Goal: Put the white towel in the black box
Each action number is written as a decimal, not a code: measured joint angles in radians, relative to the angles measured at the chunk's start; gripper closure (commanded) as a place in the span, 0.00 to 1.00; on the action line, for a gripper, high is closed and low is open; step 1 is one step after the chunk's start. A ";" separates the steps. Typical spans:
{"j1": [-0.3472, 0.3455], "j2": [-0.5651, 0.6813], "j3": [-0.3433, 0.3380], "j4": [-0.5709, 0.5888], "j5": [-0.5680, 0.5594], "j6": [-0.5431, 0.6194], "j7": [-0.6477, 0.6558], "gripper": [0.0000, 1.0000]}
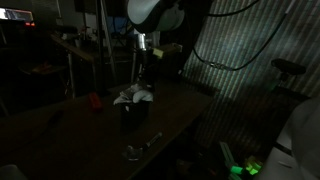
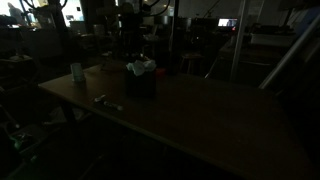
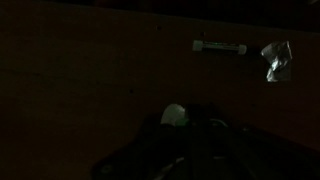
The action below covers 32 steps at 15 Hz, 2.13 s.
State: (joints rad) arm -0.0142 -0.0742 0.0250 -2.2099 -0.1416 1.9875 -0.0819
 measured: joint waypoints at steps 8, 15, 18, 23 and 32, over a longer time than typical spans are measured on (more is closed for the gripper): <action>0.037 -0.026 0.019 -0.082 0.008 -0.004 0.058 1.00; 0.036 0.001 0.011 -0.098 0.008 0.093 0.071 1.00; 0.028 0.031 0.002 -0.094 0.000 0.125 0.071 1.00; 0.023 0.057 -0.010 -0.051 -0.058 0.129 0.071 1.00; 0.021 0.086 -0.018 0.090 -0.116 0.120 0.067 1.00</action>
State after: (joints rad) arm 0.0068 0.0118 0.0073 -2.1194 -0.2581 2.1071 -0.0148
